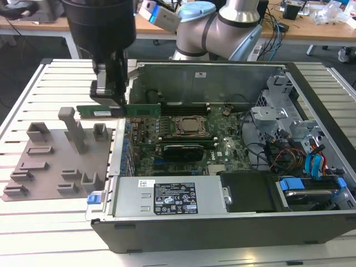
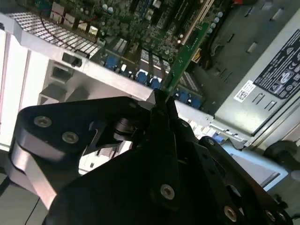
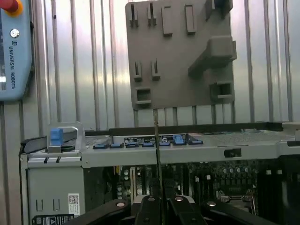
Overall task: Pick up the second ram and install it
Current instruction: 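Pick up the second ram and move it above second insertion slot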
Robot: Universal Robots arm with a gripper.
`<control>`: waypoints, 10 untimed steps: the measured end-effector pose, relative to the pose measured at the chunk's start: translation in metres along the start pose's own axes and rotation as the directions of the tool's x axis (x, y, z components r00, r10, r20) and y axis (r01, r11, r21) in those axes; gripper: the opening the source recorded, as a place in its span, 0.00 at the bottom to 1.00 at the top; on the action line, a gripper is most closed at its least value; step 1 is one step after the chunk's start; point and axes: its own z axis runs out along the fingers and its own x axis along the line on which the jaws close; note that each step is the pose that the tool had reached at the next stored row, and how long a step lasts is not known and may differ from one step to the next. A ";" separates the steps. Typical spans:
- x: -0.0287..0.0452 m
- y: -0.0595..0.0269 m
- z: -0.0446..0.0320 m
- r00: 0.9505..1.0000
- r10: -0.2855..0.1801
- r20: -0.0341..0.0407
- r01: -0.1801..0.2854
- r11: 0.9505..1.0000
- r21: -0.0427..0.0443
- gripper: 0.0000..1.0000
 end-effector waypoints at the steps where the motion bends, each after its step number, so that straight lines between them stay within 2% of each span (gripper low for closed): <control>1: -0.0009 -0.0108 0.0002 1.000 0.000 -0.001 0.000 1.000 0.000 0.14; 4: -0.0024 -0.0290 0.0003 1.000 0.000 -0.004 0.000 1.000 0.000 0.14; 7: -0.0046 -0.0517 0.0007 1.000 0.000 -0.006 0.000 1.000 0.000 0.14; 8: -0.0049 -0.0551 0.0008 1.000 0.000 -0.006 0.000 1.000 0.000 0.14; 10: -0.0061 -0.0670 0.0010 1.000 0.000 -0.008 0.000 1.000 0.000 0.14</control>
